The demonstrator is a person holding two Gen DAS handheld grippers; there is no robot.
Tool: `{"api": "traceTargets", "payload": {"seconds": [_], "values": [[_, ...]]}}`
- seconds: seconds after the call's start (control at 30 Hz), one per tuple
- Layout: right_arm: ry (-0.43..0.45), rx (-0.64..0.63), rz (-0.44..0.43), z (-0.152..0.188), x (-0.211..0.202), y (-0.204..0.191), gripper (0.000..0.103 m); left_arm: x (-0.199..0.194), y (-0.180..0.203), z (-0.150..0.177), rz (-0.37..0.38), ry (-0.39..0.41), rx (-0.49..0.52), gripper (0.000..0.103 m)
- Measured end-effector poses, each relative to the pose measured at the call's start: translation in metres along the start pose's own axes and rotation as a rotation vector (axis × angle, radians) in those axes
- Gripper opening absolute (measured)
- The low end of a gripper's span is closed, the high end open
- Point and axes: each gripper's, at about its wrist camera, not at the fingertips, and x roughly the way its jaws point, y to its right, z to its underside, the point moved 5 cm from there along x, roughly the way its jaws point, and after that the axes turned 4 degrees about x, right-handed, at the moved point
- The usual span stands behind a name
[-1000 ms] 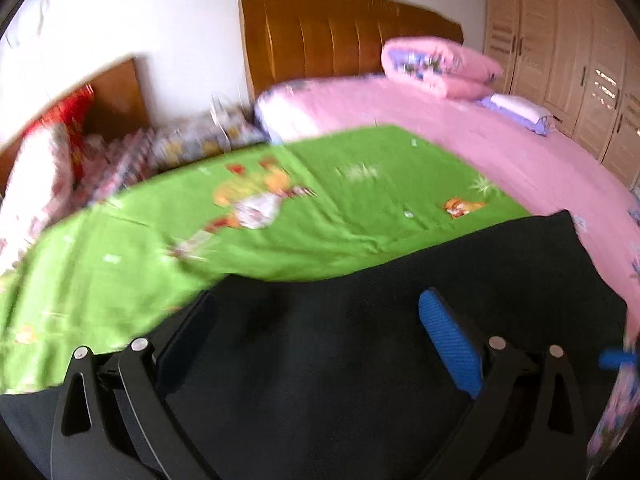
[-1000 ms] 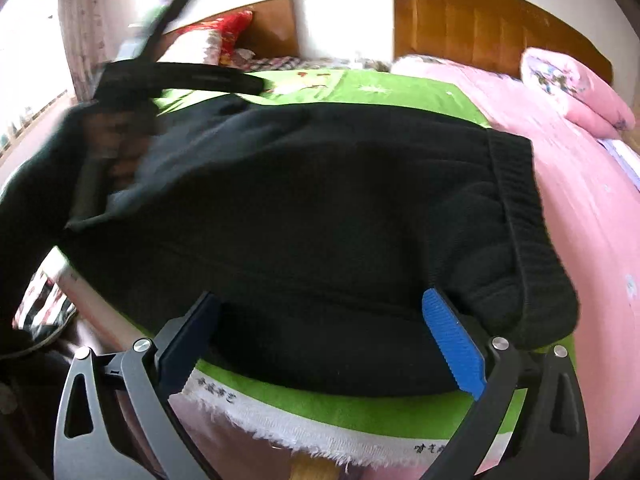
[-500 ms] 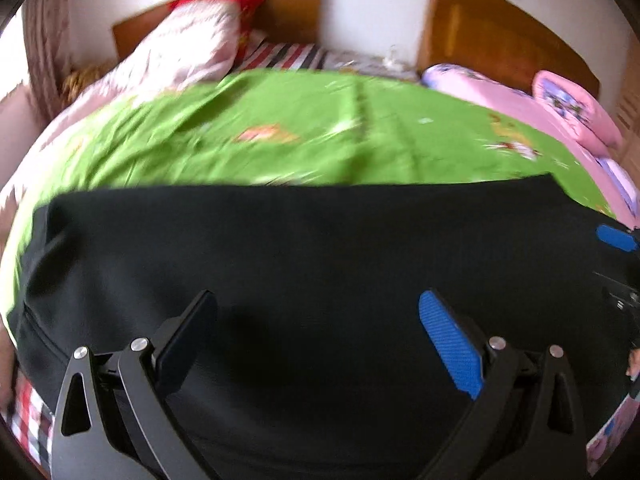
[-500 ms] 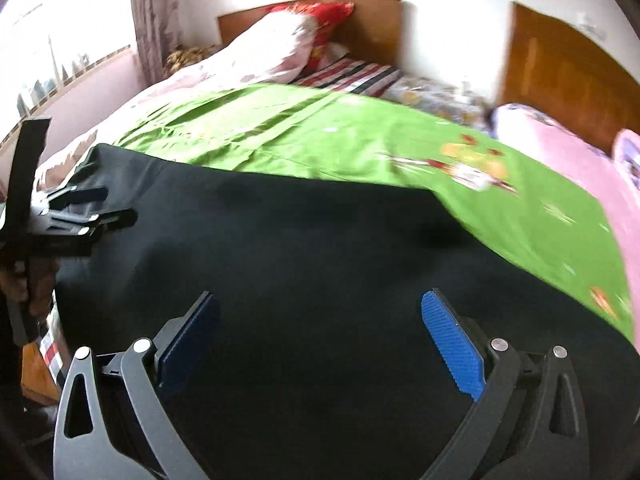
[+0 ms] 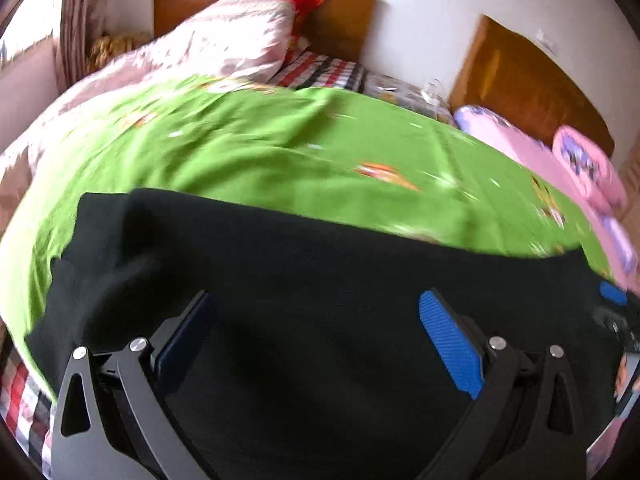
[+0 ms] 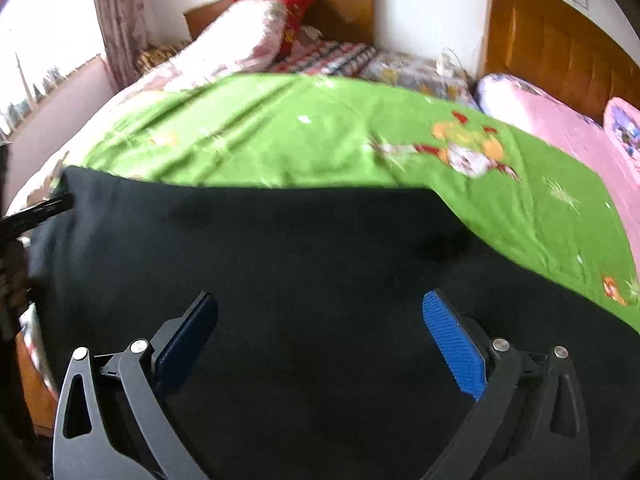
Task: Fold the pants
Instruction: 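Grasp the sweatpants' waistband edge with both tools side by side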
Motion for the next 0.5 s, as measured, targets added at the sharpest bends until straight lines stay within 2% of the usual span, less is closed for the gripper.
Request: {"api": "traceTargets", "payload": {"seconds": [0.07, 0.1, 0.13, 0.17, 0.2, 0.27, 0.37, 0.43, 0.5], "values": [[0.008, -0.026, -0.015, -0.005, 0.001, -0.016, 0.099, 0.016, -0.03, -0.009, 0.086, -0.058, -0.073, 0.101], [0.01, -0.05, -0.03, -0.007, 0.001, -0.029, 0.099, 0.013, -0.037, -0.016, 0.141, -0.047, -0.099, 0.101], [0.014, -0.074, -0.045, -0.007, 0.0, -0.043, 0.099, 0.007, -0.04, -0.021, 0.157, -0.035, -0.108, 0.101], [0.016, -0.09, -0.056, -0.007, -0.002, -0.05, 0.099, -0.001, -0.041, -0.024, 0.155, -0.026, -0.116, 0.101], [0.016, -0.124, -0.078, -0.005, -0.004, -0.065, 0.099, -0.016, -0.044, -0.025, 0.106, 0.008, -0.131, 0.101], [0.01, -0.191, -0.116, 0.004, -0.009, -0.09, 0.099, -0.046, -0.045, -0.018, 0.056, 0.084, -0.157, 0.101], [0.031, -0.287, -0.104, 0.023, -0.025, -0.114, 0.099, -0.075, -0.035, 0.006, 0.064, 0.151, -0.178, 0.101], [0.054, -0.348, -0.104, 0.04, -0.038, -0.124, 0.099, -0.088, -0.01, 0.029, 0.075, 0.159, -0.133, 0.101], [0.06, -0.347, -0.1, 0.056, -0.049, -0.122, 0.098, -0.089, 0.023, 0.053, 0.107, 0.136, -0.068, 0.101]]}}
